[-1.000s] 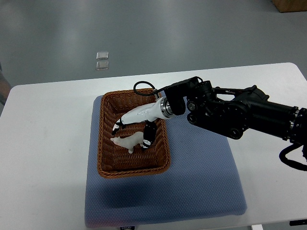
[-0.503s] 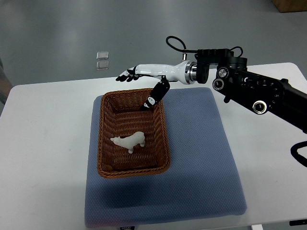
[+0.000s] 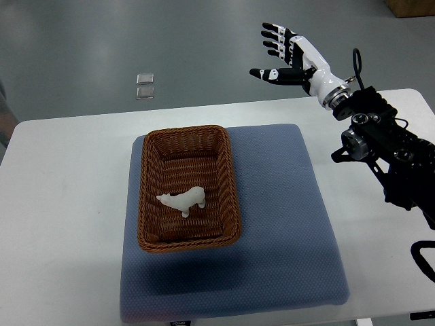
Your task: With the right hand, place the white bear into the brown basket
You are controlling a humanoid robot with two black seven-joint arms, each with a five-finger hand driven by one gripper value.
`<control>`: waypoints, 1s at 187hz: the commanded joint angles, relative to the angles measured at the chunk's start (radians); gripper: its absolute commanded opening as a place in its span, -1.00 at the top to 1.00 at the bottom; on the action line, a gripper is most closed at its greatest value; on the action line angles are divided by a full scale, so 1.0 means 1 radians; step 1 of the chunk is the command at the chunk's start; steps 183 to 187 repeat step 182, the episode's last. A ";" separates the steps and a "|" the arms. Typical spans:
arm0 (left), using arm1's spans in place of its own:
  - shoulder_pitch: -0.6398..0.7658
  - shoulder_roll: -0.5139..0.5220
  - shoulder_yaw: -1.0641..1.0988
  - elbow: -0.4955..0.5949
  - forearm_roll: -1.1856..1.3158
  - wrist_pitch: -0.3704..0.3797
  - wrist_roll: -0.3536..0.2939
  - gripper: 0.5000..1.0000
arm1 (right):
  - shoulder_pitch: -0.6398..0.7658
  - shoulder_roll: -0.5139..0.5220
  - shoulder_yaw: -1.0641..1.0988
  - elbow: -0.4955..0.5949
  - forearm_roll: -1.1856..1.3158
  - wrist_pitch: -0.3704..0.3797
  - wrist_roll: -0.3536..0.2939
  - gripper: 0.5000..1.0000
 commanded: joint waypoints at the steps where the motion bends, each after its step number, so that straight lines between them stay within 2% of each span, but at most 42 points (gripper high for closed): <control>1: 0.000 0.000 0.000 0.000 0.000 0.001 0.000 -1.00 | -0.049 0.025 0.005 -0.012 0.091 -0.029 0.009 -0.66; 32: 0.000 0.000 0.000 0.000 0.000 -0.001 0.000 -1.00 | -0.075 0.037 0.003 -0.040 0.349 -0.121 0.008 -0.66; 48: 0.000 0.000 0.000 0.000 0.000 0.001 0.000 -1.00 | -0.077 0.039 -0.014 -0.056 0.430 -0.124 0.008 -0.66; 80: 0.000 0.000 0.000 0.000 0.000 0.001 0.000 -1.00 | -0.087 0.068 -0.012 -0.078 0.438 -0.133 0.011 -0.67; 187: 0.000 0.000 0.000 0.000 0.000 0.001 0.000 -1.00 | -0.091 0.068 -0.008 -0.093 0.447 -0.154 0.012 -0.68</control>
